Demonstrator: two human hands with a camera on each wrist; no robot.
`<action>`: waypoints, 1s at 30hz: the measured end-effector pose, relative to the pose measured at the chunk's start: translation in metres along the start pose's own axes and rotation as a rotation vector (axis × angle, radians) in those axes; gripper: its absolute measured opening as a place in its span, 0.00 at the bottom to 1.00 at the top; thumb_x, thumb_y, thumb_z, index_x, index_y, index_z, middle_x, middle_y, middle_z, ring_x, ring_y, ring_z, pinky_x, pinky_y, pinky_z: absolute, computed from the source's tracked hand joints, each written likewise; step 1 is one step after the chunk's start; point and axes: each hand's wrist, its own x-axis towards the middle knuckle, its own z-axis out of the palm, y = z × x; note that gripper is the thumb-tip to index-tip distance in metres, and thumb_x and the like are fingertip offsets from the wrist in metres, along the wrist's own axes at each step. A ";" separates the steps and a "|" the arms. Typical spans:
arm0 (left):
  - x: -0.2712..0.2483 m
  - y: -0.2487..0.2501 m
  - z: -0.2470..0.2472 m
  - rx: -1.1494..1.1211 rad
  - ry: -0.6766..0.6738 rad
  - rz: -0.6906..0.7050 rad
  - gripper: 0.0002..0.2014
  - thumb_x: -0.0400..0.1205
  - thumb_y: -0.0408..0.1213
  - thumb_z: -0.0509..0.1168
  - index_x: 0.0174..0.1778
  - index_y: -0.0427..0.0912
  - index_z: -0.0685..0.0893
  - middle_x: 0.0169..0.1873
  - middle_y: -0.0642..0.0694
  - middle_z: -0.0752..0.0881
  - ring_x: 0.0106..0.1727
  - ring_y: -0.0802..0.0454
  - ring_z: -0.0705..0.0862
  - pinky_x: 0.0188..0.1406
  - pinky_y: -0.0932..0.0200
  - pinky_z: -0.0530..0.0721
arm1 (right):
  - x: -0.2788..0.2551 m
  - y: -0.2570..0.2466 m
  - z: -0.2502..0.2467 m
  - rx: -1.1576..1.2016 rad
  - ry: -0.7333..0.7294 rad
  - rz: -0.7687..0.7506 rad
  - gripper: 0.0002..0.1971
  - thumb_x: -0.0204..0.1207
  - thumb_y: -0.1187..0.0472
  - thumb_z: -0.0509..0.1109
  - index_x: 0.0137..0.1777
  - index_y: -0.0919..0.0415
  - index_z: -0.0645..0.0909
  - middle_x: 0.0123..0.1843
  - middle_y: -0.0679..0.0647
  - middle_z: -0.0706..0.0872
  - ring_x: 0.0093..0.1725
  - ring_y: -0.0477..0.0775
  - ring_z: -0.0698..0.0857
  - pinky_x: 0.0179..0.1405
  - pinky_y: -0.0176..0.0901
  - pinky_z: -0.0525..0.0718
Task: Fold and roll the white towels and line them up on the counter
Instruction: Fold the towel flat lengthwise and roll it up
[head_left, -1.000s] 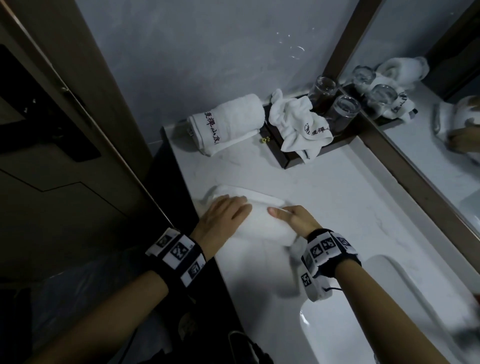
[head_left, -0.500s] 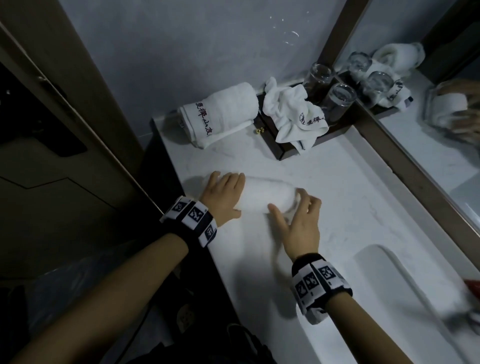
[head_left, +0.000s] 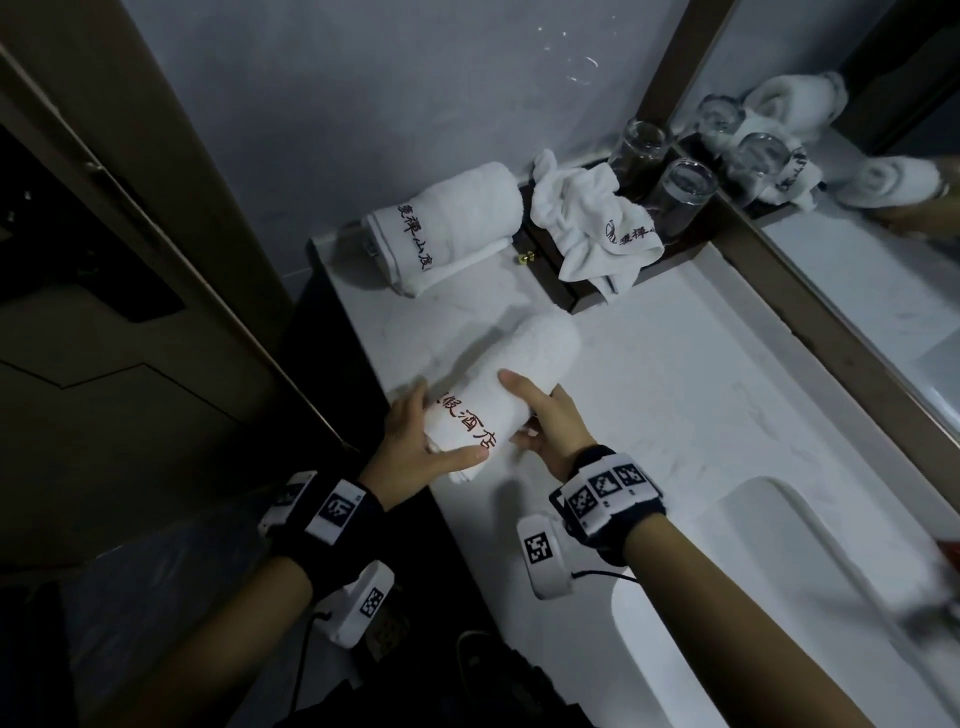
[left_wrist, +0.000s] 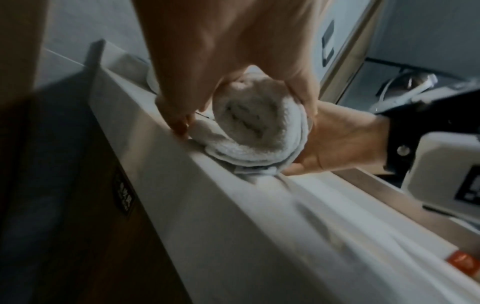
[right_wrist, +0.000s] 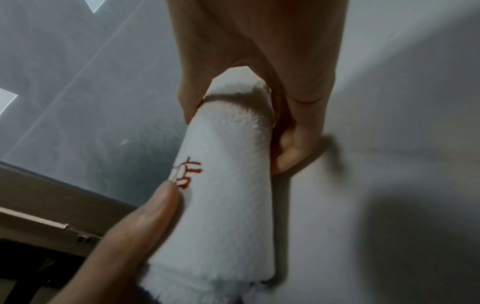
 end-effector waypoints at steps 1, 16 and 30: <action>-0.005 0.000 -0.004 -0.101 -0.020 -0.006 0.54 0.64 0.45 0.80 0.79 0.46 0.51 0.71 0.49 0.64 0.71 0.55 0.67 0.69 0.60 0.68 | -0.003 0.000 0.003 0.008 -0.037 -0.009 0.26 0.69 0.51 0.75 0.64 0.63 0.76 0.41 0.48 0.90 0.37 0.46 0.88 0.31 0.37 0.84; -0.001 0.042 -0.047 -0.391 0.088 0.117 0.42 0.60 0.48 0.76 0.68 0.51 0.64 0.65 0.50 0.67 0.66 0.59 0.74 0.67 0.59 0.76 | 0.005 -0.042 0.045 0.585 -0.390 -0.185 0.27 0.56 0.53 0.82 0.54 0.65 0.85 0.53 0.62 0.88 0.57 0.60 0.86 0.60 0.56 0.82; 0.121 0.037 -0.058 -0.590 0.089 -0.162 0.18 0.70 0.46 0.73 0.49 0.70 0.74 0.58 0.52 0.83 0.56 0.51 0.84 0.52 0.39 0.86 | 0.127 -0.061 0.040 -0.087 0.230 0.026 0.28 0.68 0.41 0.73 0.56 0.65 0.82 0.54 0.60 0.89 0.52 0.59 0.88 0.54 0.55 0.86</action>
